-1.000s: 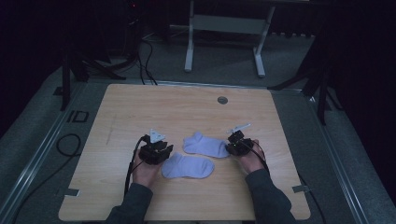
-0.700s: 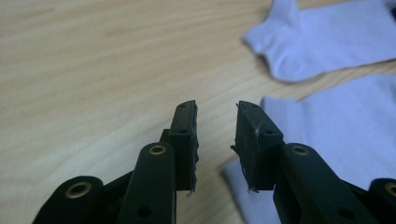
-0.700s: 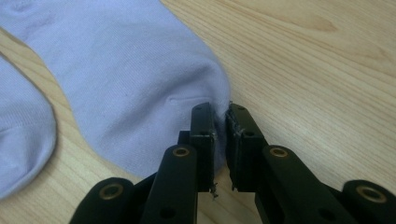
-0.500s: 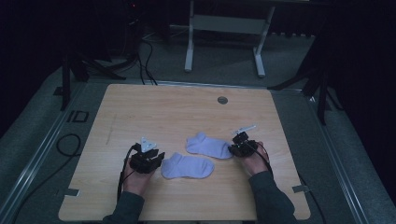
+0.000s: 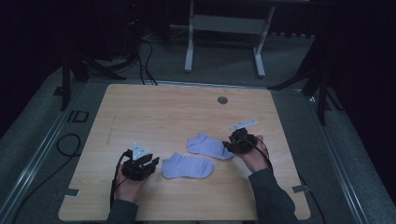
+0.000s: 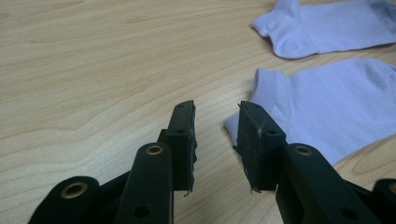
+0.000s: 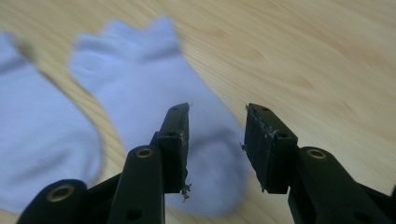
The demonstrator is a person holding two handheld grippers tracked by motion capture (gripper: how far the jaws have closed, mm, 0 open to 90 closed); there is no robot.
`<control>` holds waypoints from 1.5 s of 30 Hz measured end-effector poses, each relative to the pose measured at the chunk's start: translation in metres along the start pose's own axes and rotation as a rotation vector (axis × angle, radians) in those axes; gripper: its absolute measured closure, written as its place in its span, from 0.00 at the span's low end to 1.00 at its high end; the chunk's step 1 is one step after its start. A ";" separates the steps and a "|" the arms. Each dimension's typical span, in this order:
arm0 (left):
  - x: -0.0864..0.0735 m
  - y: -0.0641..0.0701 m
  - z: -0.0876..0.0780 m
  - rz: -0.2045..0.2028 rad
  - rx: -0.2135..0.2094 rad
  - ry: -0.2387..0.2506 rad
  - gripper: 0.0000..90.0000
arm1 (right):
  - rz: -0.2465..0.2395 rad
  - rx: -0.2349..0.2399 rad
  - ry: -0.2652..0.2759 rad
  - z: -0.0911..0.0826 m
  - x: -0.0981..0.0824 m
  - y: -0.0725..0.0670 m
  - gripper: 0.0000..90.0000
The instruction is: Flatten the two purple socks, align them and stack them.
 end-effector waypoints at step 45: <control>-0.003 0.001 0.011 0.025 0.017 -0.015 0.74 | -0.058 0.122 0.107 0.021 0.028 -0.022 0.94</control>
Point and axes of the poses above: each handheld gripper's, and its own axes: z roughly forward along the jaws, x roughly out of its top, y roughly to its right, the point moved 3 cm from there along z, roughly forward along the jaws, and after that the axes turned 10 degrees about -z, right-handed, at the moved point
